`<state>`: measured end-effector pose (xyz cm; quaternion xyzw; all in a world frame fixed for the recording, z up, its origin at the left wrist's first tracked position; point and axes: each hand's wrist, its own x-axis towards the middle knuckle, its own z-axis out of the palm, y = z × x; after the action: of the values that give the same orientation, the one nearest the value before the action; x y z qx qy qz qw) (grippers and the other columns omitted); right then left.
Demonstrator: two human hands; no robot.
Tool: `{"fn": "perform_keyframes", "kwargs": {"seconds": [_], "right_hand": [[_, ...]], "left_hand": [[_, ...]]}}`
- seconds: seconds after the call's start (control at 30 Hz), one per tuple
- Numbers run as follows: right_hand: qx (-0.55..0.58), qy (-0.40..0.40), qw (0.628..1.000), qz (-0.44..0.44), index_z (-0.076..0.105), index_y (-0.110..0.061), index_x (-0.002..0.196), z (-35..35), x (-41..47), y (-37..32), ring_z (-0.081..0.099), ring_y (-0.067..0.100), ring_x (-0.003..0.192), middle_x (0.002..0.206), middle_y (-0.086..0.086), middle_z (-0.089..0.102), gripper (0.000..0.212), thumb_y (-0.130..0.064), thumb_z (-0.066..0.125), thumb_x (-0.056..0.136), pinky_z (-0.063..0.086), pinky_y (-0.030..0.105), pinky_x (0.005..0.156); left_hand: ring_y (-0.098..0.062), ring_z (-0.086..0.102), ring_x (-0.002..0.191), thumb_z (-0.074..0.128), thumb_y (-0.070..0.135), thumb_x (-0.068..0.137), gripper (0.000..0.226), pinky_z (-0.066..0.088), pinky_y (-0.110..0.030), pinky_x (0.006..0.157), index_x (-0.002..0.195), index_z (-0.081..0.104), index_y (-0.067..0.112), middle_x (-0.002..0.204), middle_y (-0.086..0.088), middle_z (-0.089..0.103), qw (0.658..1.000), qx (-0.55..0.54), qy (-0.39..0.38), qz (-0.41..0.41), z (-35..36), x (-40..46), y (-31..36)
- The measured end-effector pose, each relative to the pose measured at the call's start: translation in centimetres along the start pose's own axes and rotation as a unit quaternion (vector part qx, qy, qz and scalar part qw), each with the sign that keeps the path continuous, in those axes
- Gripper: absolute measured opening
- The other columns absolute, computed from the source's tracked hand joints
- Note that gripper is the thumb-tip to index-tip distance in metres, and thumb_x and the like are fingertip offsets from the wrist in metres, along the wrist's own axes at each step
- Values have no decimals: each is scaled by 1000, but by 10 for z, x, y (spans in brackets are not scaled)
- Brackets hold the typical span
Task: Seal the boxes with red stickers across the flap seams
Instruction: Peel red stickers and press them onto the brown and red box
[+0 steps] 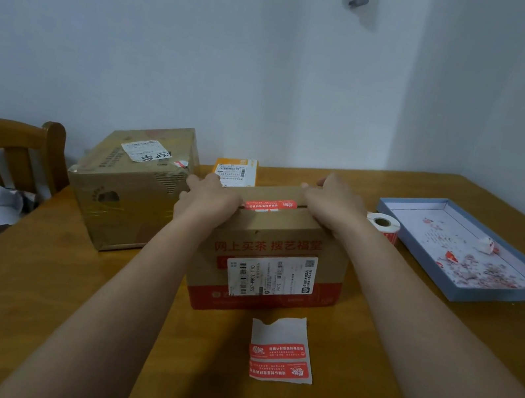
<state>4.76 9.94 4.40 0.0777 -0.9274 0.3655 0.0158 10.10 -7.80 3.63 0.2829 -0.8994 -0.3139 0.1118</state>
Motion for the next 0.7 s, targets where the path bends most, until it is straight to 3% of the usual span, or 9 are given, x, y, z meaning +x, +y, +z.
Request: {"fn": "perform_keyframes", "kwargs": {"seconds": [0.07,0.13,0.27,0.37,0.43,0.57,0.7], "right_hand": [[-57,9,998,1,45,-11,135,4,-1,-3,53,30,120,134,7,54,67,-58,55,88,41,35,81],[-86,20,996,3,45,-12,135,6,-1,-5,52,30,121,135,8,53,73,-61,61,83,44,37,85],[-76,15,997,16,44,-16,134,5,2,-7,52,30,121,134,7,53,62,-49,64,86,42,36,81],[-75,14,997,-2,42,-15,136,3,1,-5,53,29,118,133,7,53,48,-37,54,95,38,32,75],[-62,7,998,-15,39,-15,138,2,0,-3,51,30,121,136,8,52,50,-40,48,96,39,34,79],[-105,-22,994,-19,31,-16,144,5,-4,-5,46,30,129,143,8,46,97,-79,53,73,42,41,94],[-128,-29,991,-3,28,-18,146,8,-1,-10,42,31,132,147,11,41,117,-86,60,57,41,44,98]], "left_hand": [[-35,36,132,57,63,83,79,38,-47,104,144,34,18,147,-13,29,999,47,14,-6,1,-6,4],[-35,36,133,58,73,76,91,38,-47,103,143,34,16,147,-13,29,997,76,22,-11,2,-8,5],[-35,43,129,66,59,80,82,45,-48,100,142,35,16,154,-10,19,998,55,28,-9,2,-3,3],[-35,51,118,62,40,86,63,48,-46,94,138,38,15,152,-11,21,998,49,32,2,0,0,1],[-36,50,119,59,36,86,61,47,-47,96,139,36,15,151,-12,22,999,42,28,-2,0,0,1],[-36,31,137,58,76,74,103,36,-48,105,149,24,14,154,-12,18,997,82,3,-8,1,-9,7],[-36,26,140,60,82,65,116,34,-47,106,150,20,14,155,-11,17,995,98,-8,-9,-1,-13,11]]}}
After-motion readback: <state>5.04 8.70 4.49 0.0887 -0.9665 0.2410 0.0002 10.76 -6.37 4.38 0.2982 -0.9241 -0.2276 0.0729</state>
